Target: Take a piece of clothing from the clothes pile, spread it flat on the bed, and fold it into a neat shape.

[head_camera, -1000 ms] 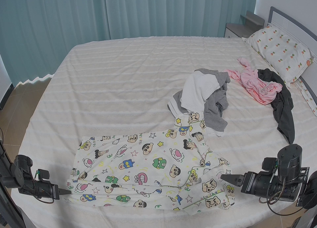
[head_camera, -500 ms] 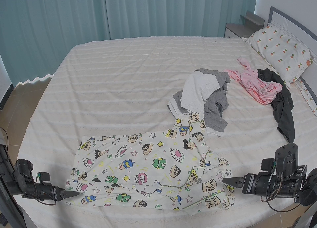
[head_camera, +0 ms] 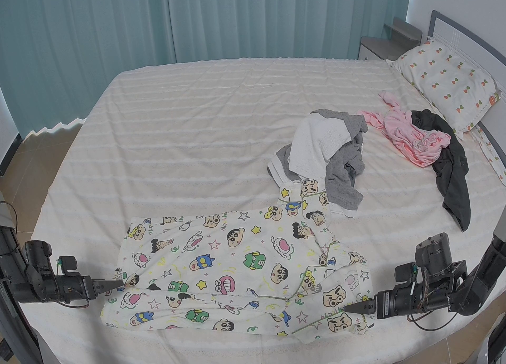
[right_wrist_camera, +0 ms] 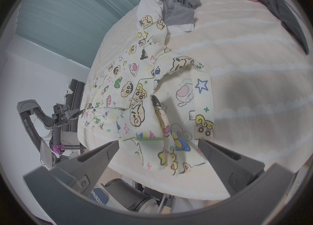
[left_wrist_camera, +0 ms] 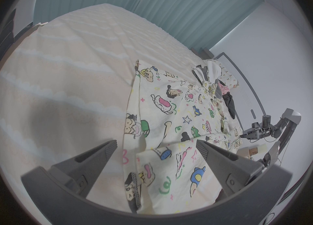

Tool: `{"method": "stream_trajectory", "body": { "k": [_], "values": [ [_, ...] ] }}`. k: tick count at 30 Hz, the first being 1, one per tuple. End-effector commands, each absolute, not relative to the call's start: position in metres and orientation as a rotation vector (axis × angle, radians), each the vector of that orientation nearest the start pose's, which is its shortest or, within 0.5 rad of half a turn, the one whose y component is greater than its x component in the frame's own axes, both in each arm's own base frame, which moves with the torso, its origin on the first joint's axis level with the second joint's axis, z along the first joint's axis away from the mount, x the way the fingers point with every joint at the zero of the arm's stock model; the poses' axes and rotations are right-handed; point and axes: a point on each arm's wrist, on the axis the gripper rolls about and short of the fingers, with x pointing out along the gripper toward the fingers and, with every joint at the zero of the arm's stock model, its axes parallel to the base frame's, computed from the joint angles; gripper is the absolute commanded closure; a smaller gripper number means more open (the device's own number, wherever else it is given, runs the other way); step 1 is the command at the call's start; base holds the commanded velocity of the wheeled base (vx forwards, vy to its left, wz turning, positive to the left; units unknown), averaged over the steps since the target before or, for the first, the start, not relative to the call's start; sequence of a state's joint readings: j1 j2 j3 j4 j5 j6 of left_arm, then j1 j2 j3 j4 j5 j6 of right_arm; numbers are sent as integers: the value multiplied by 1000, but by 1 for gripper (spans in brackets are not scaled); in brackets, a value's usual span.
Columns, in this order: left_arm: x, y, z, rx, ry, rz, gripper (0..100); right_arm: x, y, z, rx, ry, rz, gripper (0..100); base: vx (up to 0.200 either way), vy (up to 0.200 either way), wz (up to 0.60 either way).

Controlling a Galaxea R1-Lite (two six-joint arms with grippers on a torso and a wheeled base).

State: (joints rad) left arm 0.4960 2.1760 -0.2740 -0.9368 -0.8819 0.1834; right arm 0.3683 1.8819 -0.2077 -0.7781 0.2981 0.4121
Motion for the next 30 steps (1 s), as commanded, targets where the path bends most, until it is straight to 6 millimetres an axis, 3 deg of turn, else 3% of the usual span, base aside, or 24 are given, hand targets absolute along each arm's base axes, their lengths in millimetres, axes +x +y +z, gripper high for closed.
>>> {"method": "stream_trajectory", "body": {
  "k": [1, 21, 30],
  "values": [
    [230, 94, -21, -422, 698, -454, 0, 212, 84, 6, 364, 1045, 456, 0, 0, 0, 0],
    [232, 86, -31, -427, 738, -488, 0, 228, 92, -8, 390, 968, 539, 0, 0, 0, 0],
    [228, 77, -37, -432, 770, -524, 0, 230, 105, -18, 393, 1000, 624, 0, 0, 0, 0]
  ]
}}
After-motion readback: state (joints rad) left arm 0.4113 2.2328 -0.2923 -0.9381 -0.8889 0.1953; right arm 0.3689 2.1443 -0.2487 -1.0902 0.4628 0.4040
